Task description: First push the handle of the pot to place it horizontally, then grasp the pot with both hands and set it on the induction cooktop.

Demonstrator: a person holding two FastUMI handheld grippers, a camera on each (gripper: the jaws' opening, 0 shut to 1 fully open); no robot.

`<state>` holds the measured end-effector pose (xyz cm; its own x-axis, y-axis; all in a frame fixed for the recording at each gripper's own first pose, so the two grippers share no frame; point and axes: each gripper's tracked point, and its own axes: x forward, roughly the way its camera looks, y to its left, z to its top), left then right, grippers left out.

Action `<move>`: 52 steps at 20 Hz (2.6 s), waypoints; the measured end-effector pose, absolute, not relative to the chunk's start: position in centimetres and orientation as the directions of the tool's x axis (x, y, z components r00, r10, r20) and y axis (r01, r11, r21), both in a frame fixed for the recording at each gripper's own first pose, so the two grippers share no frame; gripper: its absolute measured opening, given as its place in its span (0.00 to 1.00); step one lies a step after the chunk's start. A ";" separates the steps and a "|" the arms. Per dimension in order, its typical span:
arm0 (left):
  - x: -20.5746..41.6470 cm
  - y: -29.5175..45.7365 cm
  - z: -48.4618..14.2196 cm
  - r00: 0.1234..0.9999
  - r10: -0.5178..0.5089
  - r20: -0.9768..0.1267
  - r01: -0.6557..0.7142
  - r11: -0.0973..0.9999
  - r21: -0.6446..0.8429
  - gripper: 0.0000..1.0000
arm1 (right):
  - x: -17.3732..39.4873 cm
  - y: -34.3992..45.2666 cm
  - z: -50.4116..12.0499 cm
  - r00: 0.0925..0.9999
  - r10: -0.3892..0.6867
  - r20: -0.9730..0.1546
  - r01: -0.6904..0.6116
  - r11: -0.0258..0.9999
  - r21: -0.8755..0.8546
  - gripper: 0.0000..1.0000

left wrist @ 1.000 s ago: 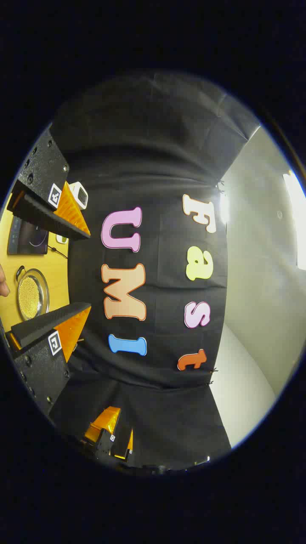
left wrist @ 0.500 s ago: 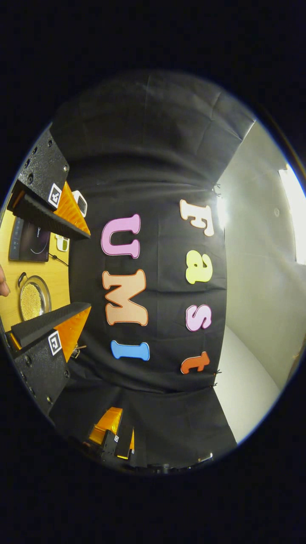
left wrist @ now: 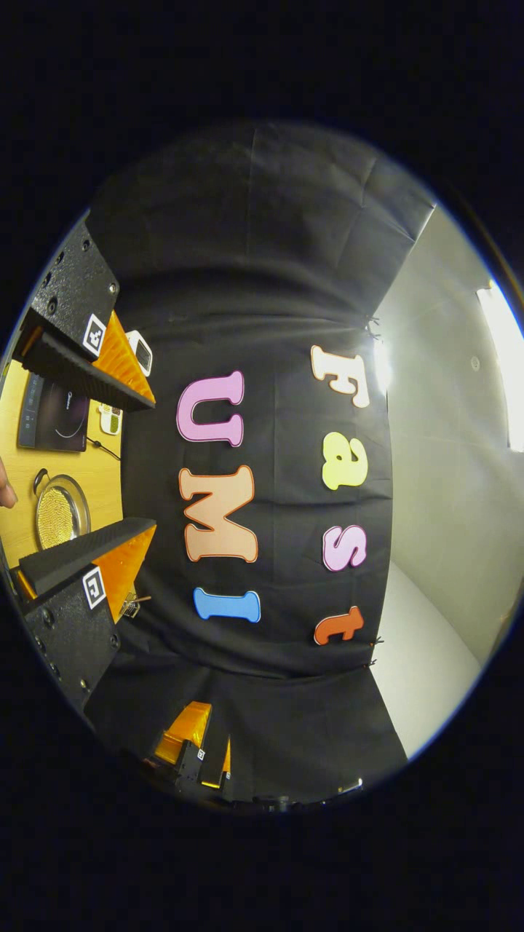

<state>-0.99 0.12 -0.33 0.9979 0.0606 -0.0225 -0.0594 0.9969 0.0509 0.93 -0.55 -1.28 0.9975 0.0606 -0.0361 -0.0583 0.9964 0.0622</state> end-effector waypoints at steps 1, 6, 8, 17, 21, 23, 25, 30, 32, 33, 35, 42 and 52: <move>-1.1 0.0 -0.4 0.998 0.064 -0.024 -0.063 0.997 0.051 0.89 | 0.9 -0.5 -1.4 0.997 0.069 -0.035 -0.066 0.996 0.066 0.98; -1.8 -0.3 0.2 0.995 0.102 -0.023 -0.100 0.992 0.074 0.89 | 1.3 -0.1 -2.1 0.991 0.126 -0.034 -0.122 0.988 0.097 0.86; -2.5 -0.2 0.3 0.992 0.126 -0.022 -0.123 0.989 0.087 0.84 | 1.6 0.0 -2.6 0.989 0.148 -0.029 -0.144 0.984 0.109 0.75; -3.5 2.4 -1.3 0.982 0.183 -0.055 -0.180 0.982 0.059 0.87 | 3.0 4.9 -6.5 0.958 0.271 -0.098 -0.245 0.945 0.216 0.06; -1.5 6.4 -1.2 0.987 0.160 -0.030 -0.158 0.986 0.058 0.87 | 3.9 9.0 -8.3 0.947 0.267 -0.178 -0.218 0.943 0.253 0.03; -0.6 8.1 -2.0 0.991 0.126 -0.037 -0.124 0.990 0.067 0.87 | 4.6 11.1 -9.5 0.946 0.243 -0.216 -0.181 0.945 0.272 0.02; 0.2 9.7 -2.6 0.996 0.085 -0.037 -0.082 0.994 0.067 0.87 | 5.1 13.1 -10.8 0.942 0.217 -0.255 -0.139 0.947 0.290 0.02; 2.1 12.8 -4.1 0.998 0.012 -0.054 -0.009 0.999 0.051 0.87 | 4.2 16.4 -13.4 0.926 0.163 -0.341 -0.070 0.961 0.269 0.02; 2.5 13.8 -5.0 0.997 0.008 -0.072 -0.003 0.998 0.058 0.88 | 3.6 18.0 -15.2 0.903 0.179 -0.390 -0.064 0.955 0.290 0.02; 2.6 14.2 -5.3 0.997 0.012 -0.073 -0.008 0.999 0.054 0.87 | 3.3 18.5 -16.4 0.889 0.185 -0.418 -0.063 0.956 0.287 0.02; 3.4 14.1 -6.5 0.996 0.007 -0.084 -0.005 1.000 0.020 0.88 | 2.8 19.0 -18.7 0.857 0.199 -0.475 -0.059 0.954 0.294 0.02; 6.8 15.6 -9.0 0.985 0.070 -0.156 -0.072 0.997 -0.007 0.87 | 1.9 21.3 -25.2 0.760 0.294 -0.580 -0.104 0.935 0.339 0.02; 11.4 14.0 -10.6 0.979 0.087 -0.185 -0.091 0.996 -0.015 0.89 | 0.0 24.4 -32.2 0.630 0.407 -0.661 -0.157 0.901 0.405 0.03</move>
<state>11.37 13.97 -10.59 0.9788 0.0867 -0.1855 -0.0911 0.9957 -0.0151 0.00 24.42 -32.16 0.6303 0.4066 -0.6614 -0.1566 0.9010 0.4046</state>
